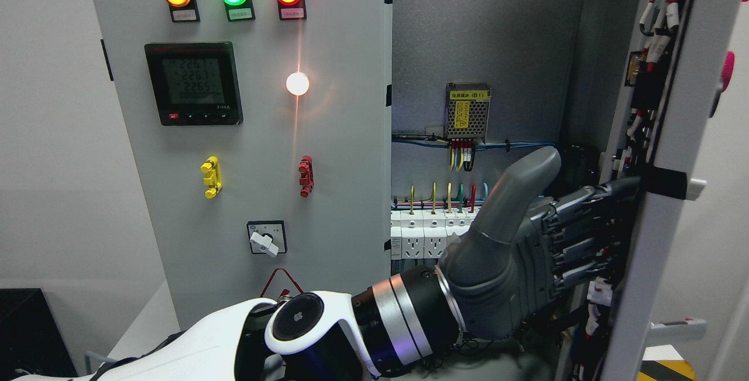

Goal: Open door with both hands
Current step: 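Push the push-button door outward with the left hand, swinging it wide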

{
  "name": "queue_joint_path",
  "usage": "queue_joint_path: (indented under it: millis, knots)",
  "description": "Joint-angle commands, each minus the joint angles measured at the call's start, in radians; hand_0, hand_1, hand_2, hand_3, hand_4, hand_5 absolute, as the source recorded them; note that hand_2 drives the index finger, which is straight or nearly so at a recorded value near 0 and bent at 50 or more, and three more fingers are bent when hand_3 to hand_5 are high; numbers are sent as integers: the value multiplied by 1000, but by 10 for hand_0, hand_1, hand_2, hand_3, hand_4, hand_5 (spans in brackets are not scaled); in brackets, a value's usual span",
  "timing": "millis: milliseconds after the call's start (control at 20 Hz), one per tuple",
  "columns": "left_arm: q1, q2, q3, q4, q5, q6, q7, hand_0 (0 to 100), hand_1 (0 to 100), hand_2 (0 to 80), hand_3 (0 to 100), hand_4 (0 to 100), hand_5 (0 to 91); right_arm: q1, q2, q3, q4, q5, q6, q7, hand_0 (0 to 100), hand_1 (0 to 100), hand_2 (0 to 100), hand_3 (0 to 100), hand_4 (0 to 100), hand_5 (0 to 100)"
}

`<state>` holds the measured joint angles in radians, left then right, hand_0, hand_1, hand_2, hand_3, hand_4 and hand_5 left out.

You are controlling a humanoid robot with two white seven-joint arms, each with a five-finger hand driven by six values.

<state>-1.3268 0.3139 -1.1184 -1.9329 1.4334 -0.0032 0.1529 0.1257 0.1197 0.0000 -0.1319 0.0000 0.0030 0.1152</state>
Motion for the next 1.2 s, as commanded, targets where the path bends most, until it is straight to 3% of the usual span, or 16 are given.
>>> queue_joint_path:
  millis: [0, 1152]
  knots:
    - [-14, -130, -29, 65, -2, 0, 0, 0, 0, 0, 0, 0, 0, 0, 0, 3, 0, -25, 2, 0, 190, 0, 0, 0, 0, 0]
    - [-117, -389, -101, 291, -5, 0, 2, 0, 0, 0, 0, 0, 0, 0, 0, 3, 0, -25, 0, 0, 190, 0, 0, 0, 0, 0]
